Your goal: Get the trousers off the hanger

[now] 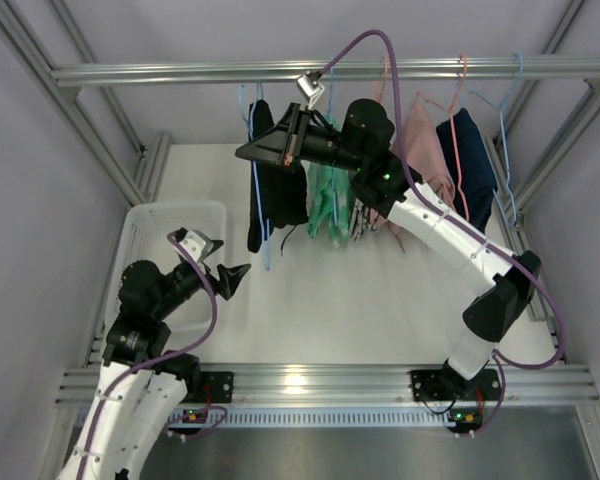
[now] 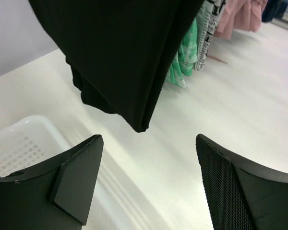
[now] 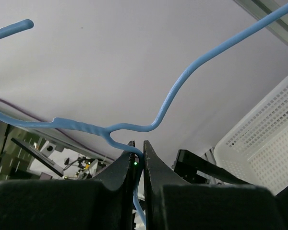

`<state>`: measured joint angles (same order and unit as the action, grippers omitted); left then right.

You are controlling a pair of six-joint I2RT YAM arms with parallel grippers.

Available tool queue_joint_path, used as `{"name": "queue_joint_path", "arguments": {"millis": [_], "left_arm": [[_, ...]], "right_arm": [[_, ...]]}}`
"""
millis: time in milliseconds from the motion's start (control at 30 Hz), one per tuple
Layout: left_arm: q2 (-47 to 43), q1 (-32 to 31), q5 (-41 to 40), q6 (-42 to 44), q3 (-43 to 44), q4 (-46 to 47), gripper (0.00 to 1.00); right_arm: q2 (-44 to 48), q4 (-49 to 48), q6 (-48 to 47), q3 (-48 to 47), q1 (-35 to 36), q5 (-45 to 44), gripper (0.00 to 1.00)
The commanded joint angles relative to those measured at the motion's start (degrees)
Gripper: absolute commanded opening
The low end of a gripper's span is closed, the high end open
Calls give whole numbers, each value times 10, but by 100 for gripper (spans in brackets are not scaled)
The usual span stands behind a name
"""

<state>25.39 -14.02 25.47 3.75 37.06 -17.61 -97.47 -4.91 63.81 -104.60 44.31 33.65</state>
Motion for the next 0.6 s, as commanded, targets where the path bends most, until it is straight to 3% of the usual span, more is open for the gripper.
{"name": "queue_joint_path", "arguments": {"millis": [0,267,567], "left_arm": [[2,-1,74,37,-26,140,86],[104,-2,99,-14,-40,318,91],[215,-4,82,-62,-25,426,89]], "right_arm": [[43,-19,11,-54,-7,-29,0],[29,4,51,-73,-7,-41,0],[28,14,62,-83,-7,-43,0]]}}
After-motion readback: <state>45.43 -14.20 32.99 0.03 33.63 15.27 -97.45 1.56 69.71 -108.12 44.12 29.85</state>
